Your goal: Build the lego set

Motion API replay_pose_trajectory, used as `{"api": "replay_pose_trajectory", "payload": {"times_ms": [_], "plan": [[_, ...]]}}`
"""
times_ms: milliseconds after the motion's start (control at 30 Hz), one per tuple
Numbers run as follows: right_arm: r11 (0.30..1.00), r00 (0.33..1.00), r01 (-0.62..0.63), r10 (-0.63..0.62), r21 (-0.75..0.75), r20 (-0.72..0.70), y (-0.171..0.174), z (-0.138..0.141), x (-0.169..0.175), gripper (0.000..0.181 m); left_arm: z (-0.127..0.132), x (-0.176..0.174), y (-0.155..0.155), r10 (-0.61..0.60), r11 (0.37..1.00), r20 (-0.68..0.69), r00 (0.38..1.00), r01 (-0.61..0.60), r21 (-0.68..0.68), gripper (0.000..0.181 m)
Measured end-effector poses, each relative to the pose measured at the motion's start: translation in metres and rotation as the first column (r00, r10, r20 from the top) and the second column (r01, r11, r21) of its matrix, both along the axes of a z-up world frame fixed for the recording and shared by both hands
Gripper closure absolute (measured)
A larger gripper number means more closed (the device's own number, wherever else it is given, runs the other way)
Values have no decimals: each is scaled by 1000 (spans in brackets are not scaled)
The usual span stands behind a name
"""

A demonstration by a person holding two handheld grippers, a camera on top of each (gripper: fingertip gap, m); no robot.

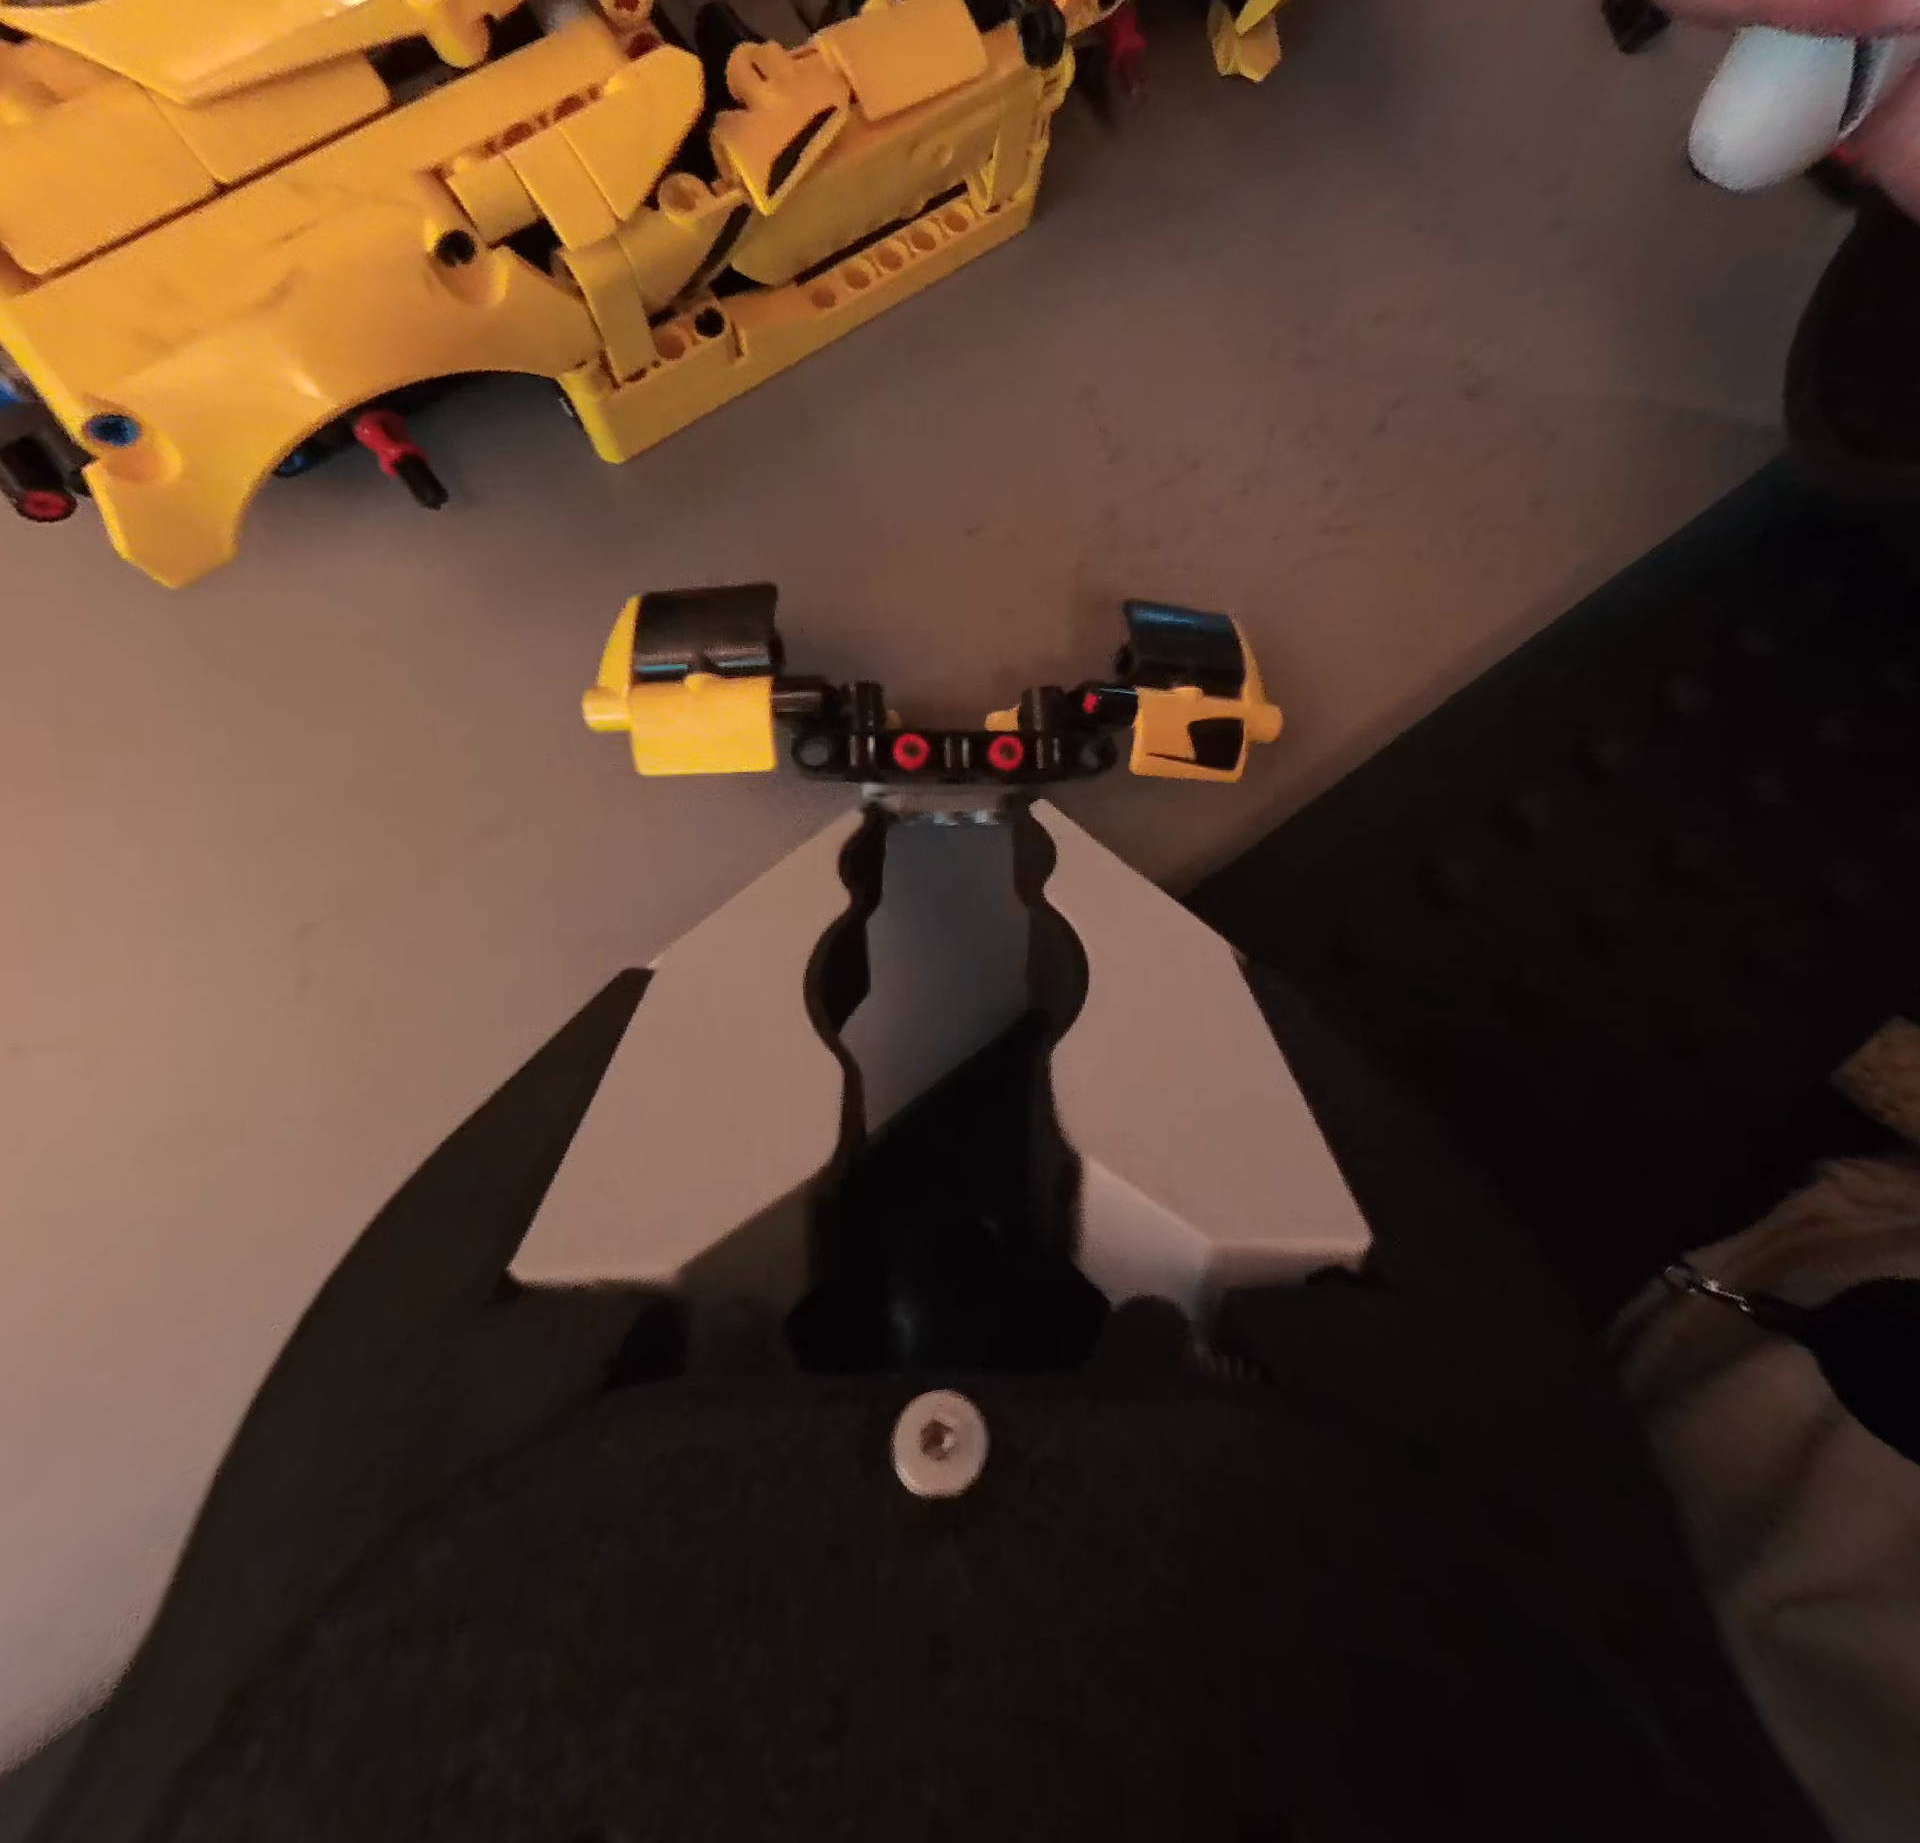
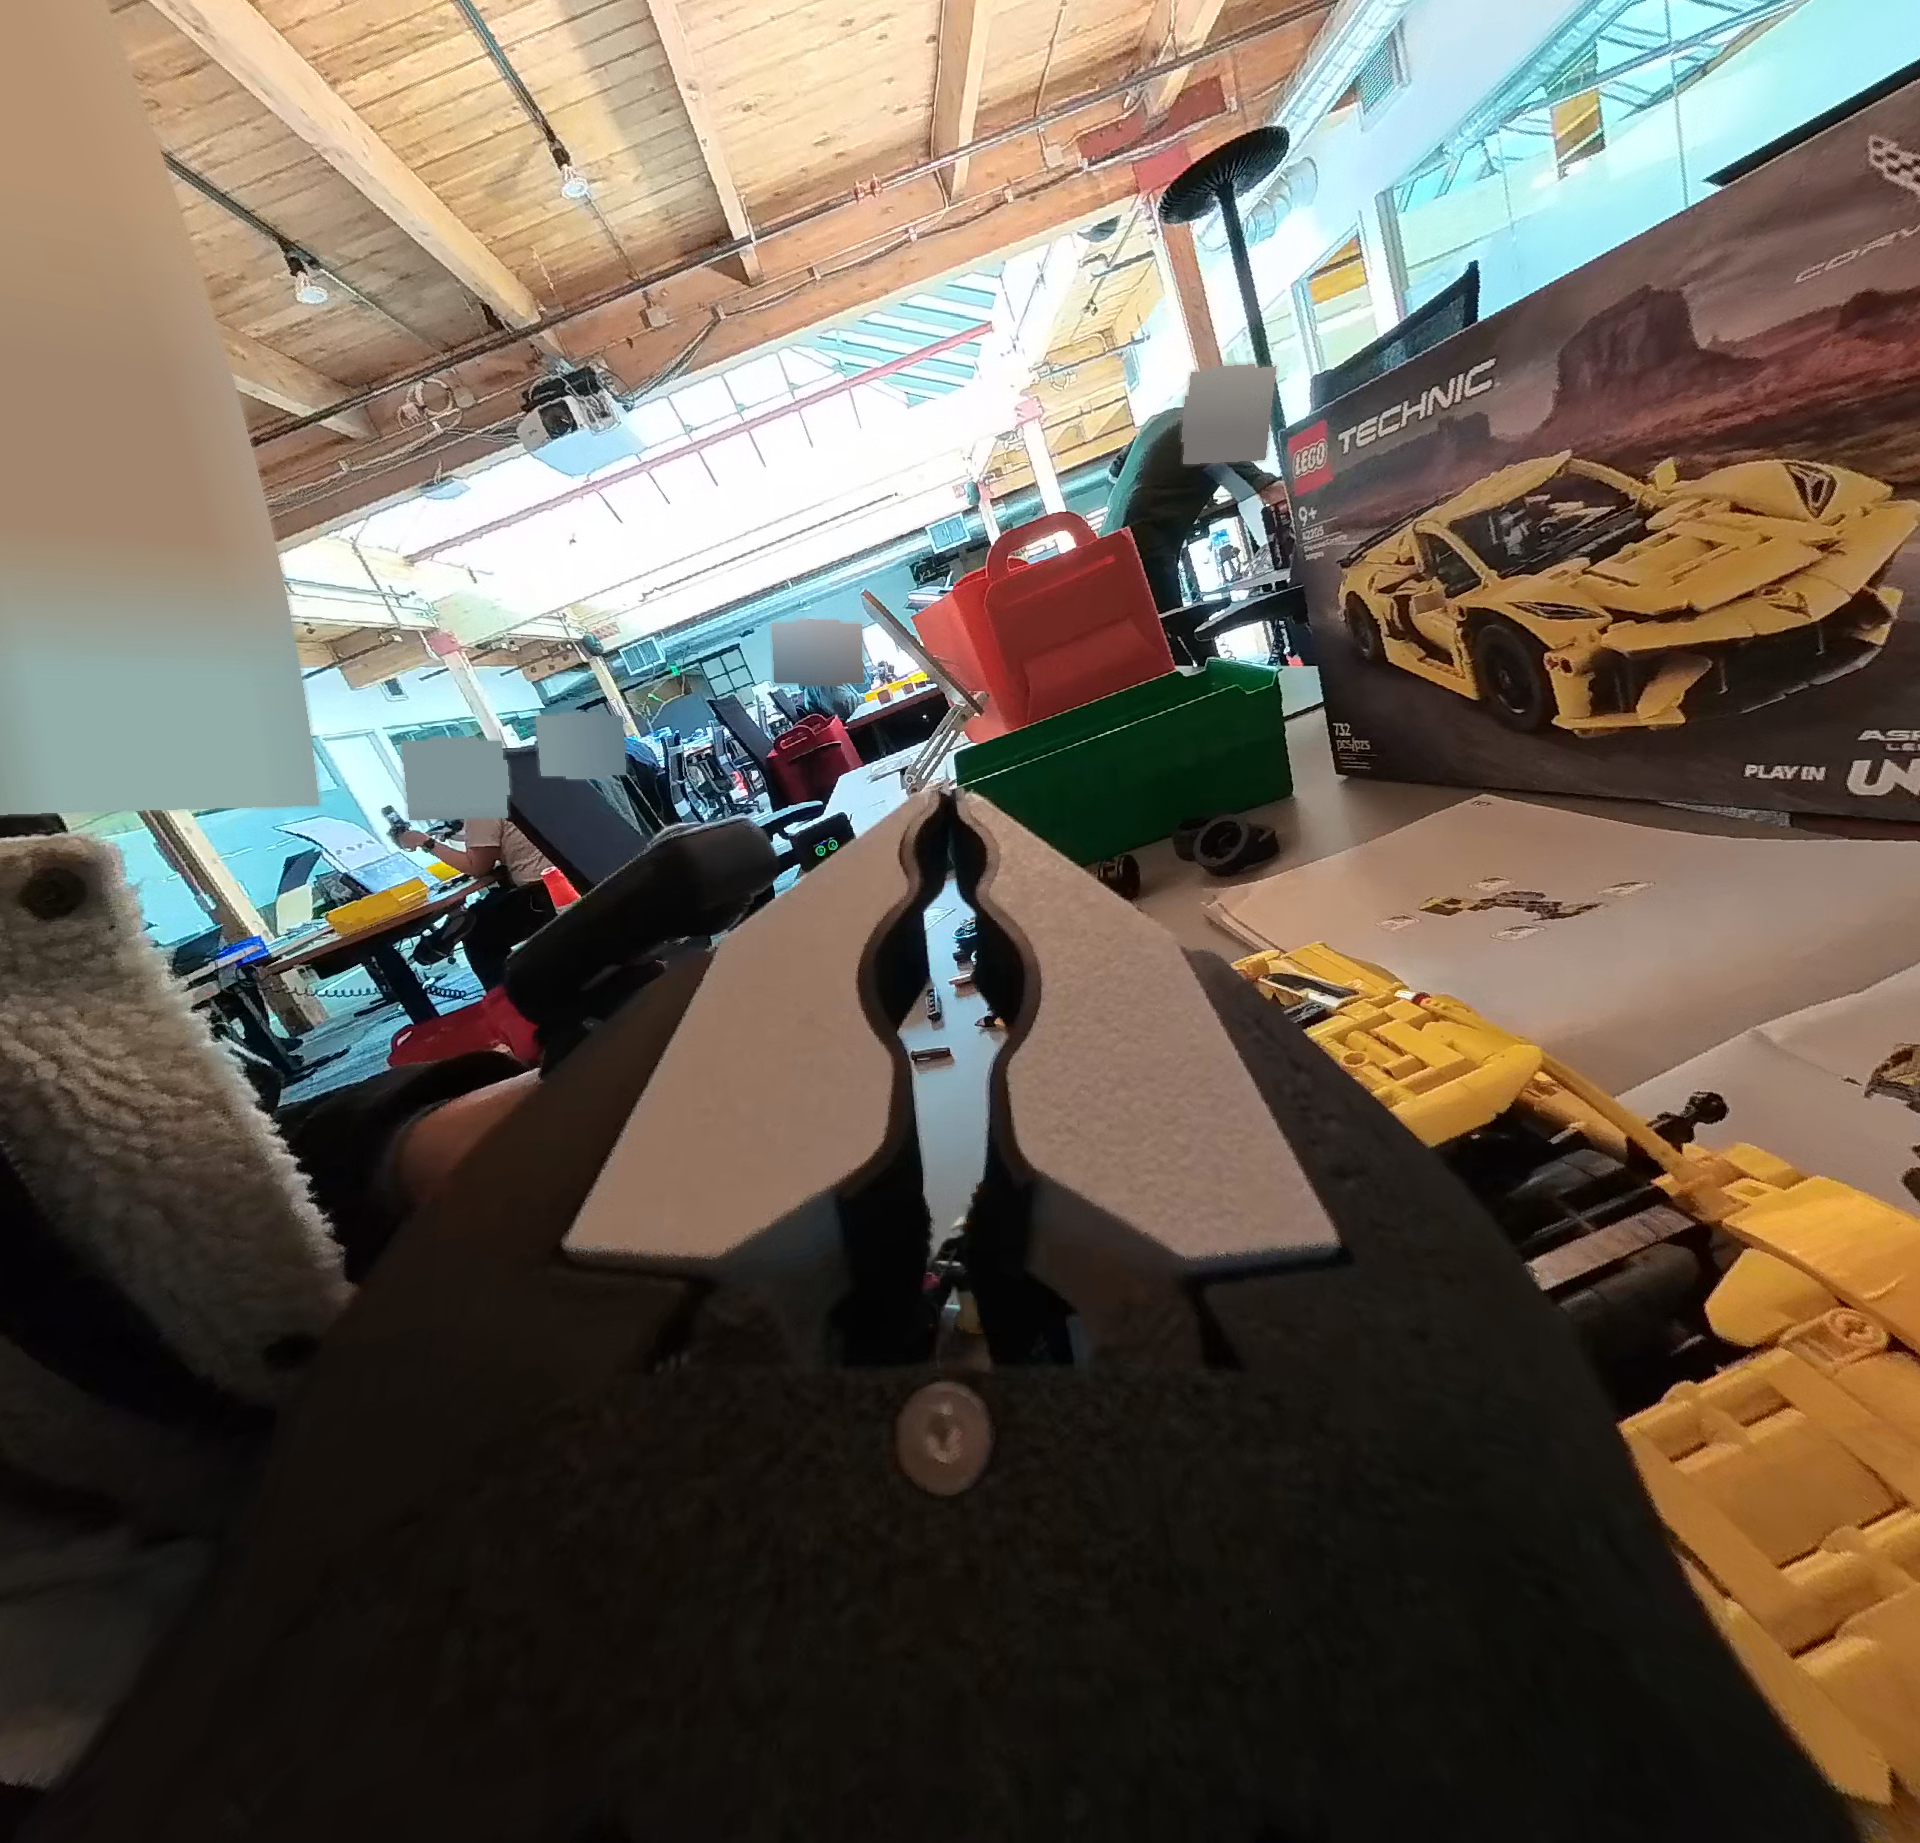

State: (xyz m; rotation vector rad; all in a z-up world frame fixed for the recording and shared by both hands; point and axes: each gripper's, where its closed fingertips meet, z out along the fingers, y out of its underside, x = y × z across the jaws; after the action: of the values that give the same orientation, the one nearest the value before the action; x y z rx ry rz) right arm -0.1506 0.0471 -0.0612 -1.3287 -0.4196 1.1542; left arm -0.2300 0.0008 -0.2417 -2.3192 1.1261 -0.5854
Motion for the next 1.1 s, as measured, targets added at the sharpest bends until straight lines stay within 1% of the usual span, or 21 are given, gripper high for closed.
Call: {"api": "replay_pose_trajectory", "payload": {"times_ms": [167, 267, 367, 400, 433, 500, 633, 667, 733, 800, 867, 933, 1000, 1067, 1100], "plan": [[1000, 1000, -3, 3, -7, -2, 1, -1, 0, 181, 1, -2, -1, -5, 1000, 10, 1000, 5, 2, 158], [1000, 1000, -5, 5, -9, -4, 0, -1, 0, 181, 4, -8, -2, -37, 999, 1, 999, 37, 37, 149], [1000, 1000, -7, 7, -14, -6, 1, -1, 0, 181, 10, -10, -3, -57, 996, 25, 998, 55, 76, 135], [1000, 1000, -8, 7, -16, -6, 1, -2, 0, 181, 15, -7, -4, -56, 996, 58, 997, 51, 78, 128], [1000, 1000, -9, 9, -18, -8, 1, -2, 0, 181, 19, -3, -4, -48, 996, 93, 994, 40, 80, 124], [1000, 1000, -10, 10, -19, -8, 1, -2, 0, 181, 26, 2, -1, -21, 995, 138, 990, 7, 98, 124], [1000, 1000, -11, 11, -21, -10, 1, -2, 1, 181, 26, 2, 9, 31, 988, 119, 992, -49, 146, 116], [1000, 1000, -13, 12, -23, -11, 1, -2, 1, 181, 24, 0, 10, 50, 989, 115, 992, -66, 133, 115], [1000, 1000, -14, 13, -24, -12, 1, -2, 1, 181, 21, -7, 15, 130, 988, 122, 984, -139, 67, 115], [1000, 1000, -16, 16, -27, -16, 1, -2, 1, 181, 23, -13, 22, 221, 975, 177, 959, -221, -21, 115], [999, 1000, -19, 18, -30, -16, 1, -3, 0, 181, 29, -12, 23, 257, 966, 242, 936, -245, -80, 116], [999, 1000, -19, 18, -31, -16, 1, -3, 1, 181, 33, -8, 18, 241, 970, 262, 934, -224, -93, 116], [999, 1000, -17, 17, -32, -16, 2, -3, 1, 181, 36, -7, 18, 177, 983, 227, 958, -181, -3, 117], [999, 1000, -17, 16, -33, -17, 2, -3, 1, 181, 42, -4, 15, 12, 990, 164, 986, -35, 139, 120], [999, 1000, -17, 16, -32, -20, 2, -2, 1, 181, 47, -3, 13, -90, 975, 133, 987, 59, 215, 120]]}}
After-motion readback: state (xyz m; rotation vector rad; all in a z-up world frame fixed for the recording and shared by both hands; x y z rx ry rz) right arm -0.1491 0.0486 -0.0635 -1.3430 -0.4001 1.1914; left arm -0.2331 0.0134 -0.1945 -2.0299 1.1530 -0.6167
